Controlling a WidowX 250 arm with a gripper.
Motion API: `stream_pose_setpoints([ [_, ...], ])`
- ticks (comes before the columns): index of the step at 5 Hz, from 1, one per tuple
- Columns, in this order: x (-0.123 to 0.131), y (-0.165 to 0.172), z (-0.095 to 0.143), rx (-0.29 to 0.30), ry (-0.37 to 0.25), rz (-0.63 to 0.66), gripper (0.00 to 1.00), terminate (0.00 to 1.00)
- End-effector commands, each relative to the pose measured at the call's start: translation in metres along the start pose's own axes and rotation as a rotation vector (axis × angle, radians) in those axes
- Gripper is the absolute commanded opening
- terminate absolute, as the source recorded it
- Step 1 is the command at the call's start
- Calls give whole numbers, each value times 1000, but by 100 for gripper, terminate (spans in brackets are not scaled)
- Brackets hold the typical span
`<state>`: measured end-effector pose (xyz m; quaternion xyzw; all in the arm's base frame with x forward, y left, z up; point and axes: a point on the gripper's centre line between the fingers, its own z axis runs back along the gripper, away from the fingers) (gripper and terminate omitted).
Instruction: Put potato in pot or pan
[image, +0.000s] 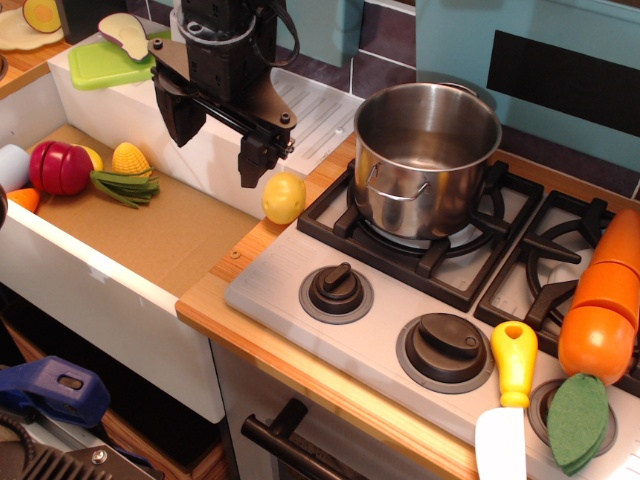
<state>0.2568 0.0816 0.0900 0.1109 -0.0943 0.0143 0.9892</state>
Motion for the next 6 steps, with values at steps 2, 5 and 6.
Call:
stream_pose_setpoints([
  [2,9,5,-5,-24,-59,-18,100,0],
  [5,39,11,-33,-144,-138,-21,100,0],
  [6,48,9,-43,-181,-151,-16,100,0],
])
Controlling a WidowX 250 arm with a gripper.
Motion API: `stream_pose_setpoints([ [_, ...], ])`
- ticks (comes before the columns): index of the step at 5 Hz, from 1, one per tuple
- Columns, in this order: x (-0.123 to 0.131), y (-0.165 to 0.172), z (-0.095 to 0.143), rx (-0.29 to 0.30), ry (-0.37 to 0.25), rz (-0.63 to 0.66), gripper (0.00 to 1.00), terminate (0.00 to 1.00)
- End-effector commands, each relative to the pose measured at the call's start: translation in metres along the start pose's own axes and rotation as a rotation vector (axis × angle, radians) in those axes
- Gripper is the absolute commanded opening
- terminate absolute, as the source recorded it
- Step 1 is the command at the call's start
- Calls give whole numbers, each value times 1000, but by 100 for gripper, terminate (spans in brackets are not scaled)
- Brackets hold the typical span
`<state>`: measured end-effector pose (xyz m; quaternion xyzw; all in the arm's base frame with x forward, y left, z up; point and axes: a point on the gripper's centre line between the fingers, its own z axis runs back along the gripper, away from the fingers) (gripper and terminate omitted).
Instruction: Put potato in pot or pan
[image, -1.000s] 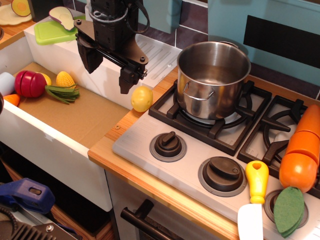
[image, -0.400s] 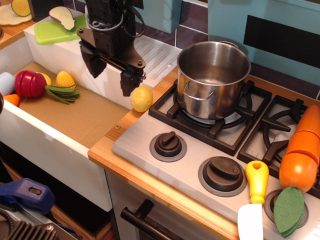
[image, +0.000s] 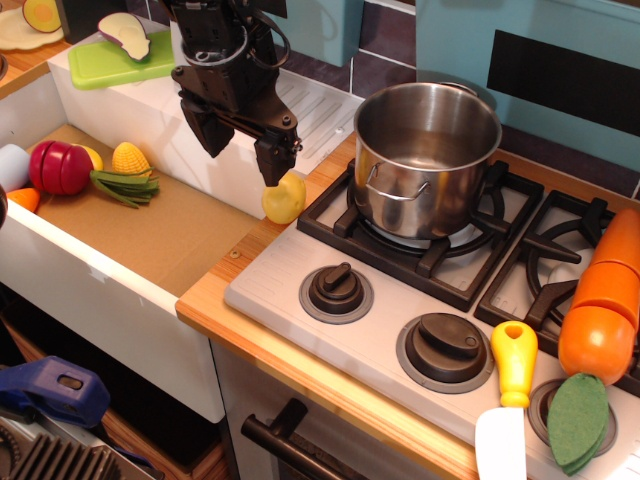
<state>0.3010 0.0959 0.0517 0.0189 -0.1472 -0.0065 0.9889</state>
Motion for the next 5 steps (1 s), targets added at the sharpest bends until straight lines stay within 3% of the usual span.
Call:
stream_pose_setpoints([
  [1,13,1,-7,-40,-44,1,100,0],
  [5,4,-10,-21,-97,-57,46,100,0],
])
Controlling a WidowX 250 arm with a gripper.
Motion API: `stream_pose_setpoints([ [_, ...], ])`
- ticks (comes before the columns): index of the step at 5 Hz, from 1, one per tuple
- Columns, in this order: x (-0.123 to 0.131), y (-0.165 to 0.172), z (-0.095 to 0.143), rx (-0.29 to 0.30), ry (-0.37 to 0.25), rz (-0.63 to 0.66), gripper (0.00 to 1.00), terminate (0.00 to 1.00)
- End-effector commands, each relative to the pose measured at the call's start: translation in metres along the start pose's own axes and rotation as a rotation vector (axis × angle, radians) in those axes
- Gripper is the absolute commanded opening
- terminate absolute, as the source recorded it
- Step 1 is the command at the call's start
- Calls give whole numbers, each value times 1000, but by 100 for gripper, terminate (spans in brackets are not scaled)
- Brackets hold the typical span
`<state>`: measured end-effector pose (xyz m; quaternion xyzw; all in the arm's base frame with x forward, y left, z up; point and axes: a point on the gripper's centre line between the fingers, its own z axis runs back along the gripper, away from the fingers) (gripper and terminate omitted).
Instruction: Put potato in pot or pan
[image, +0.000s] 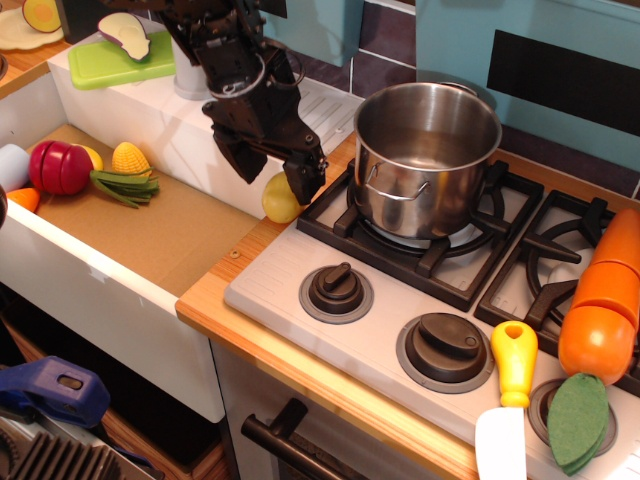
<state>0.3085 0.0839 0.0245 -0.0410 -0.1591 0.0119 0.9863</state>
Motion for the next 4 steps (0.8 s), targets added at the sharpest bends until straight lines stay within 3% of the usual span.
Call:
stream_pose_setpoints([
  [1,2,0,-1,-6,-37,5,100,0],
  [2,-1,-2,-3,0,-38,18,0,0],
  [3,-3,-1,2,14,-31,20,0,0],
  [4,1,4,31,78,-5,5,0,0],
])
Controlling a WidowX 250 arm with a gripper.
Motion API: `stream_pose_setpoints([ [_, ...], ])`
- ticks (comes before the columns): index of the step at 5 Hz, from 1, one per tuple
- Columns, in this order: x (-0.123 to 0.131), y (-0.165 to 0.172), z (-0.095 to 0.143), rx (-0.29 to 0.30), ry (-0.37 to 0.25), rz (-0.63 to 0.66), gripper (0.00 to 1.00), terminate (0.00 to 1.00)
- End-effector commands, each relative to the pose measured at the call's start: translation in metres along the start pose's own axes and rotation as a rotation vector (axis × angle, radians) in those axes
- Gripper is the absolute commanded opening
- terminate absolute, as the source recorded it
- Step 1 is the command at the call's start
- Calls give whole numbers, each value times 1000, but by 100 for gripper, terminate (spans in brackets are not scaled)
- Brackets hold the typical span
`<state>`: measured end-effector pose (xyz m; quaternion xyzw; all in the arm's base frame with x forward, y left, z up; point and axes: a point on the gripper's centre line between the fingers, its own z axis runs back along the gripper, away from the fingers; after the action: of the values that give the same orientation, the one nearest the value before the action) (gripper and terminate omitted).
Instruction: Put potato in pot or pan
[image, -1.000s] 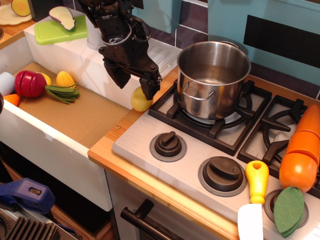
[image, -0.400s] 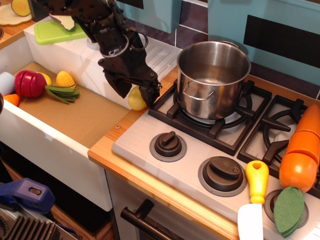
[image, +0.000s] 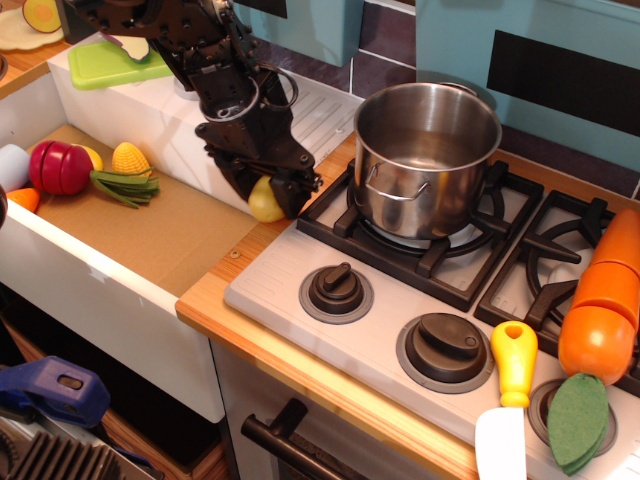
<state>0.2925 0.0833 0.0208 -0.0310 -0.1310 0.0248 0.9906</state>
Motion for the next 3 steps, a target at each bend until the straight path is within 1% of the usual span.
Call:
stream_pose_setpoints([
  [1,23,6,72,156,-43,-14,0,0],
  [2,34,-8,109,282,-52,1,0,0],
  [3,49,-34,125,342,-54,-11,0,0],
])
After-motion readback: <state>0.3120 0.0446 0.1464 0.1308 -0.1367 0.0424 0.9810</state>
